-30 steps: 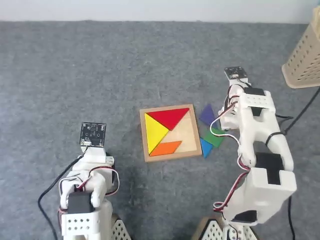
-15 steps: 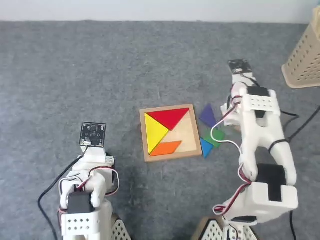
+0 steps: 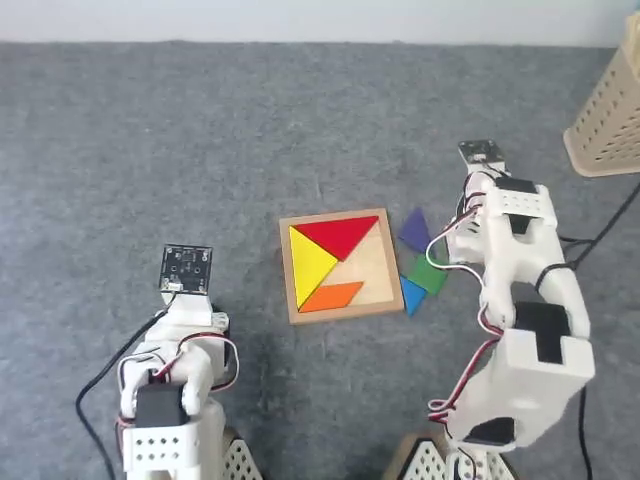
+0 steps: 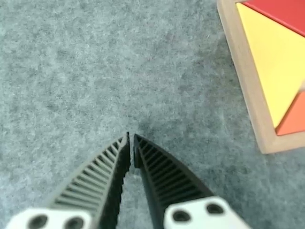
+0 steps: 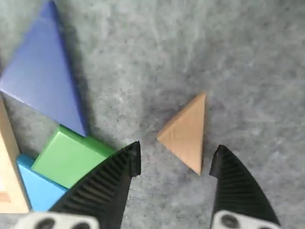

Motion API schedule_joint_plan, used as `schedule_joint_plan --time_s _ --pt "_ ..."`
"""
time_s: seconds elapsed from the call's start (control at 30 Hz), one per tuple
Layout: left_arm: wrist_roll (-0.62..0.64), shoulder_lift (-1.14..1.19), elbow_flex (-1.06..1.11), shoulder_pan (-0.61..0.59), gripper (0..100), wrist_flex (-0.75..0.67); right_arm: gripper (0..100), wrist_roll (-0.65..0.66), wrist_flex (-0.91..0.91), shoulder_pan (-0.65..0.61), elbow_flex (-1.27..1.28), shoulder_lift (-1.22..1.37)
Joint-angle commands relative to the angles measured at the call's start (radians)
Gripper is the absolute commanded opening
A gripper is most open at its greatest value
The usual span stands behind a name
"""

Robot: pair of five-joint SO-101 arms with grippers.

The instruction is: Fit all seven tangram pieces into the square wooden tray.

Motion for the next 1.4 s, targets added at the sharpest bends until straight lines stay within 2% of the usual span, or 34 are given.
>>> schedule_joint_plan --time_s 0.0,0.13,0.27,0.4,0.63,0.9,0.97,1.03,1.2,1.37 --pt "-0.003 -0.018 -0.010 0.003 2 0.006 17.9 0.011 0.005 0.012 -0.055 -0.019" --pt "-0.003 -0.018 -0.010 0.003 2 0.006 11.4 0.009 0.002 0.007 -0.055 -0.019" --pt "-0.003 -0.018 -0.010 0.003 2 0.006 9.2 0.005 0.007 0.005 -0.055 -0.019" --pt "-0.003 -0.018 -0.010 0.003 2 0.006 9.1 -0.129 0.068 -0.031 -0.051 -0.027" --pt "-0.003 -0.018 -0.010 0.003 2 0.006 9.6 -0.207 0.104 -0.079 -0.044 -0.130" --pt "-0.003 -0.018 -0.010 0.003 2 0.006 12.0 -0.175 0.105 -0.084 -0.048 -0.206" --pt "-0.003 -0.018 -0.010 0.003 2 0.006 16.5 -0.080 0.094 -0.094 -0.058 -0.199" --pt "-0.003 -0.018 -0.010 0.003 2 0.006 20.4 0.104 0.099 -0.105 -0.100 -0.193" --pt "-0.003 -0.018 -0.010 0.003 2 0.006 24.1 0.683 0.176 -0.105 -0.164 -0.185" --pt "-0.003 -0.018 -0.010 0.003 2 0.006 24.0 1.149 0.220 -0.110 -0.112 -0.159"
